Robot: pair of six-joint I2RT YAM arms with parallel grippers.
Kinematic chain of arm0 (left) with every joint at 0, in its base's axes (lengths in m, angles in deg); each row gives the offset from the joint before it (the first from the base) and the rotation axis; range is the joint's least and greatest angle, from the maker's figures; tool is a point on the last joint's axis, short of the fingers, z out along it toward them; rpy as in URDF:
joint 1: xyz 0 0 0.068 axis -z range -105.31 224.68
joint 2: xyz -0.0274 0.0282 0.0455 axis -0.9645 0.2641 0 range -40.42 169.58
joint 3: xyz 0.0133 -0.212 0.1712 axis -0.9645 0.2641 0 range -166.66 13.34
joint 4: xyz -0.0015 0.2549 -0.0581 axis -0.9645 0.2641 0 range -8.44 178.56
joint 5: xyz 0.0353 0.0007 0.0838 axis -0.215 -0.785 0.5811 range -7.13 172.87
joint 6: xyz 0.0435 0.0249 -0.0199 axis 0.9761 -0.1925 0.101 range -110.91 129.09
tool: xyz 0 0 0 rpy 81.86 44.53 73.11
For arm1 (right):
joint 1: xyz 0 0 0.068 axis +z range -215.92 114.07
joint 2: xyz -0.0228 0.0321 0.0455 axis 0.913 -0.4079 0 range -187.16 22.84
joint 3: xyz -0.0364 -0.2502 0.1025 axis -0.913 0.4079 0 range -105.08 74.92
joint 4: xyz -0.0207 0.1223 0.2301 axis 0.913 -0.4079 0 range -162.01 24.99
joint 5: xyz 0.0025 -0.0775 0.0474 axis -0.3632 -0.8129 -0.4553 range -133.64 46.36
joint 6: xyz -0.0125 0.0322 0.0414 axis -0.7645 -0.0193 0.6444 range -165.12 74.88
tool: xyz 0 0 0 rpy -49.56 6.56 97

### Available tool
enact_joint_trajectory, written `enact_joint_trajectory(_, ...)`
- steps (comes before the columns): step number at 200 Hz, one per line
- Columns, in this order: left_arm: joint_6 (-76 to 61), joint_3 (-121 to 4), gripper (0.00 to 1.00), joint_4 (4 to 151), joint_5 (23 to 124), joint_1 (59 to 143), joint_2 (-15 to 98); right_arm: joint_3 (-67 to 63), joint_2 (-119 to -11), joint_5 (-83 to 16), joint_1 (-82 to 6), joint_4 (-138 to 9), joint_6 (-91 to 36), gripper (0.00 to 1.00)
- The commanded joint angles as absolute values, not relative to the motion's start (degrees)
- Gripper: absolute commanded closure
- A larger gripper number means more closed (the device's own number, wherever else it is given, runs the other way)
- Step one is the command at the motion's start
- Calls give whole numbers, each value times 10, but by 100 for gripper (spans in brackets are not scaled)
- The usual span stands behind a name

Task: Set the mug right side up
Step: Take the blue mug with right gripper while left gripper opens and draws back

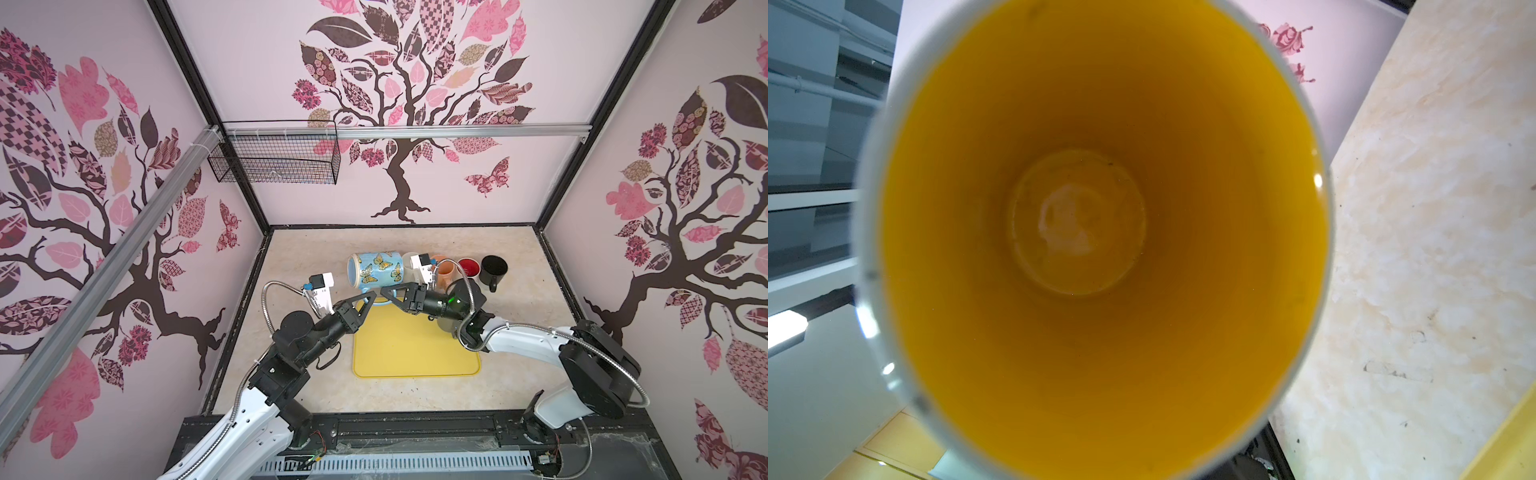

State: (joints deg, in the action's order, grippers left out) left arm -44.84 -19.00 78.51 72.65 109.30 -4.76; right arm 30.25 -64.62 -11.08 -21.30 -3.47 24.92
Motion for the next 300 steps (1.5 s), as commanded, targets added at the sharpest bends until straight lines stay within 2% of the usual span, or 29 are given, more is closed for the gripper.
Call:
enact_joint_trajectory(1,-382,-212,100,762,726,1095,-51,269,-615,-119,-218,-13,257,100)
enact_joint_trajectory(114,-396,-159,100,655,672,1095,-12,230,-610,-150,-218,-54,215,99)
enact_joint_trajectory(165,-402,-151,100,650,664,1095,-12,215,-621,-155,-217,-16,227,87)
enact_joint_trajectory(176,-403,-150,100,650,664,1095,-12,211,-624,-154,-218,-16,224,92)
enact_joint_trajectory(182,-403,-149,100,651,665,1095,-12,208,-626,-154,-218,-19,224,100)
enact_joint_trajectory(209,-400,-151,100,683,688,1095,-7,173,-635,-144,-218,-83,216,100)
enact_joint_trajectory(224,-382,-166,49,766,725,1095,-14,147,-630,-148,-218,-157,181,100)
enact_joint_trajectory(230,-377,-174,38,801,750,1095,-17,136,-626,-153,-217,-200,161,100)
enact_joint_trajectory(237,-365,-185,18,839,774,1094,-19,123,-622,-162,-217,-245,136,100)
enact_joint_trajectory(242,-356,-194,9,869,787,1095,-19,113,-619,-168,-217,-273,118,100)
enact_joint_trajectory(248,-348,-203,4,902,805,1095,-19,103,-616,-179,-217,-303,100,100)
enact_joint_trajectory(300,-318,-209,4,1045,908,1095,-89,-17,-653,-284,-216,-544,-59,100)
